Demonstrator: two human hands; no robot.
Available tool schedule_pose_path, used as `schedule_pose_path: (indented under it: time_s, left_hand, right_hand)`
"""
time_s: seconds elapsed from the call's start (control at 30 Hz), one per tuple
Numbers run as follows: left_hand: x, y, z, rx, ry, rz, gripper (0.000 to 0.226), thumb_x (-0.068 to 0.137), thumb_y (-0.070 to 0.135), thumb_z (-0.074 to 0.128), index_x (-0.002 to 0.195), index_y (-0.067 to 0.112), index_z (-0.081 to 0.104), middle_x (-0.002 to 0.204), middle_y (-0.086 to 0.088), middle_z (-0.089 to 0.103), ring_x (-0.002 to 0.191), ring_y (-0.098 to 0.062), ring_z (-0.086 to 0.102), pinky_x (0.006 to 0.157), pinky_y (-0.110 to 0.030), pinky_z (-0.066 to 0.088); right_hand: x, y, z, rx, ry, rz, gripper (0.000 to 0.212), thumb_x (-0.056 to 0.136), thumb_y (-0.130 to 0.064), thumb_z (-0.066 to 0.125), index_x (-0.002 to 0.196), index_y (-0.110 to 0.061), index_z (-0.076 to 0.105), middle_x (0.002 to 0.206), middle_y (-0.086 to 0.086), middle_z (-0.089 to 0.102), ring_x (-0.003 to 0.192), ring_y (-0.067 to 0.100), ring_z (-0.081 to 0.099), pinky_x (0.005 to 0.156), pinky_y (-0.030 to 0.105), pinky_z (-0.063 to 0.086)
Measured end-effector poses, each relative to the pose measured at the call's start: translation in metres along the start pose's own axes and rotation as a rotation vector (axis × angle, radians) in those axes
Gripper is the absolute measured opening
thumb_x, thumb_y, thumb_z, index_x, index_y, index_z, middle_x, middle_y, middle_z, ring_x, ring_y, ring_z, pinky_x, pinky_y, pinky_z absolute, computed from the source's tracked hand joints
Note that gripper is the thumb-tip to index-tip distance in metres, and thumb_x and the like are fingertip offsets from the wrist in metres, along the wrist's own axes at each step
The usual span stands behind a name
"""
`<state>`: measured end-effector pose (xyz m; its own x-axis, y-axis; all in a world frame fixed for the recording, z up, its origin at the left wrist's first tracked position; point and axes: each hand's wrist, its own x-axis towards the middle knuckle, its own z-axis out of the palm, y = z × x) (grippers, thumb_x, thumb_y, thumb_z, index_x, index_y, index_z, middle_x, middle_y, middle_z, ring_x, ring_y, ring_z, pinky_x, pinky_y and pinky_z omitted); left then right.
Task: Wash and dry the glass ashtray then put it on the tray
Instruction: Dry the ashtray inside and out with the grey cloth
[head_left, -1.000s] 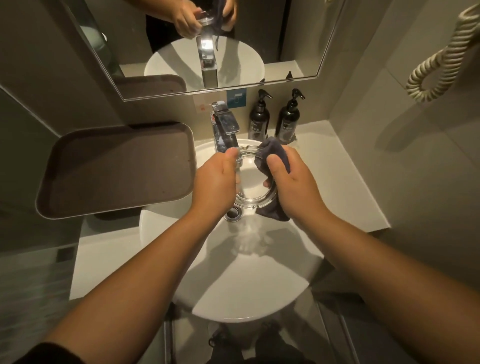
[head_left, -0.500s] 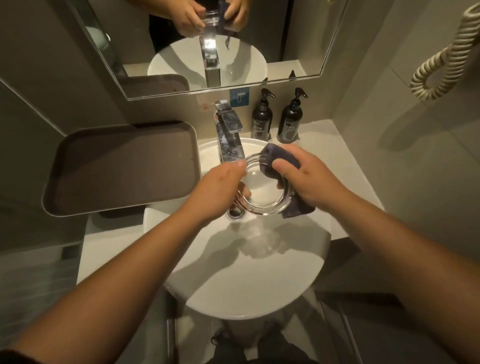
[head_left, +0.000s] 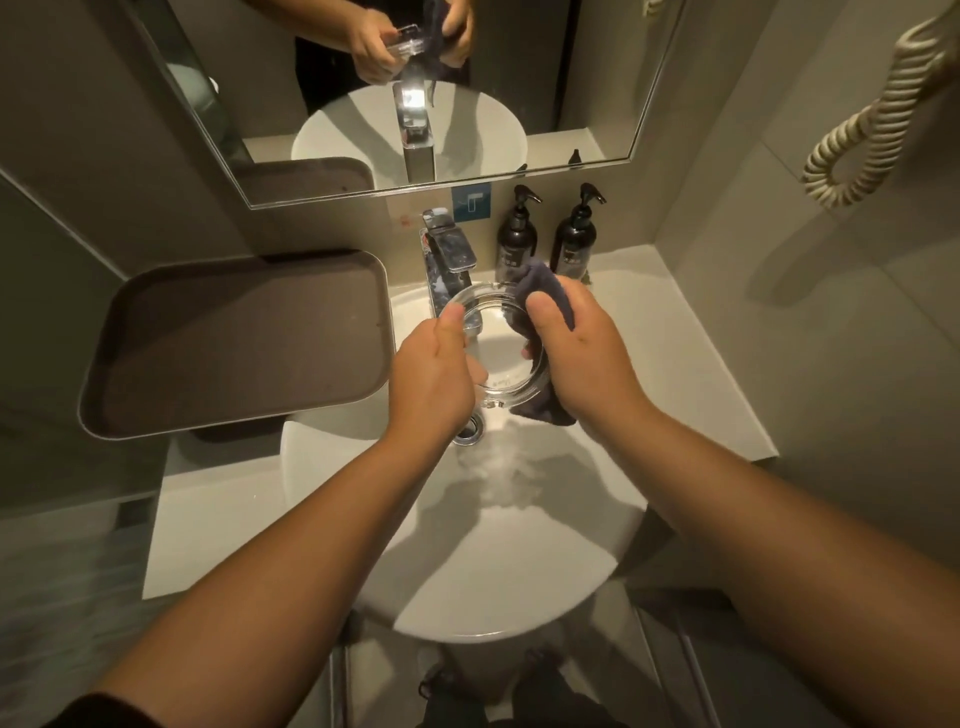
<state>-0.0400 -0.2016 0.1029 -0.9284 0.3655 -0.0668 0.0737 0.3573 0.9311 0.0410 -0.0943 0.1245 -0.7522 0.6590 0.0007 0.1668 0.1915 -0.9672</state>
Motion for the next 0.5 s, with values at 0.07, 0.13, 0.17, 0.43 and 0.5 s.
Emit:
schedule_pose_path:
  time_s: [0.07, 0.13, 0.17, 0.43, 0.5]
  left_hand:
    - [-0.003, 0.001, 0.004, -0.028, 0.042, -0.022, 0.047, 0.103, 0.046, 0.032, 0.073, 0.019, 0.054, 0.055, 0.002, 0.063, 0.061, -0.017, 0.059, 0.071, -0.039, 0.048]
    - [-0.006, 0.002, 0.009, -0.055, 0.078, -0.047, 0.044, 0.103, 0.046, 0.031, 0.074, 0.022, 0.053, 0.061, -0.001, 0.066, 0.066, -0.018, 0.061, 0.072, -0.037, 0.048]
    - [-0.009, 0.002, 0.013, -0.067, 0.092, -0.061, 0.043, 0.104, 0.046, 0.03, 0.075, 0.023, 0.053, 0.065, -0.003, 0.067, 0.068, -0.018, 0.062, 0.071, -0.037, 0.048]
    - [-0.011, -0.008, -0.005, -0.12, -0.295, -0.174, 0.039, 0.103, 0.044, 0.036, 0.091, 0.014, 0.059, 0.072, -0.003, 0.073, 0.057, -0.016, 0.064, 0.056, -0.03, 0.045]
    - [-0.001, -0.001, -0.012, -0.025, -0.39, -0.075, 0.032, 0.101, 0.045, 0.038, 0.096, 0.021, 0.058, 0.079, -0.002, 0.074, 0.062, -0.018, 0.065, 0.06, -0.034, 0.047]
  right_hand:
    - [-0.014, 0.004, 0.011, 0.109, 0.105, 0.057, 0.021, 0.1, -0.032, 0.043, 0.118, -0.032, 0.054, 0.093, -0.01, 0.065, 0.072, 0.005, 0.063, 0.069, 0.03, 0.054]
    - [-0.021, 0.007, 0.019, 0.192, 0.196, 0.115, 0.019, 0.101, -0.033, 0.042, 0.117, -0.037, 0.051, 0.098, -0.01, 0.065, 0.076, 0.004, 0.063, 0.071, 0.029, 0.055]
    - [-0.023, 0.008, 0.021, 0.207, 0.228, 0.133, 0.019, 0.101, -0.034, 0.041, 0.118, -0.038, 0.049, 0.101, -0.012, 0.064, 0.079, 0.004, 0.063, 0.072, 0.028, 0.055]
    - [0.003, 0.018, -0.021, -0.032, -0.042, 0.04, 0.013, 0.097, -0.024, 0.05, 0.105, -0.028, 0.059, 0.086, 0.0, 0.067, 0.07, 0.012, 0.064, 0.065, 0.033, 0.053]
    - [0.015, 0.007, -0.036, -0.141, -0.217, -0.033, 0.016, 0.097, -0.022, 0.052, 0.111, -0.024, 0.06, 0.09, 0.002, 0.067, 0.071, 0.015, 0.065, 0.066, 0.033, 0.054]
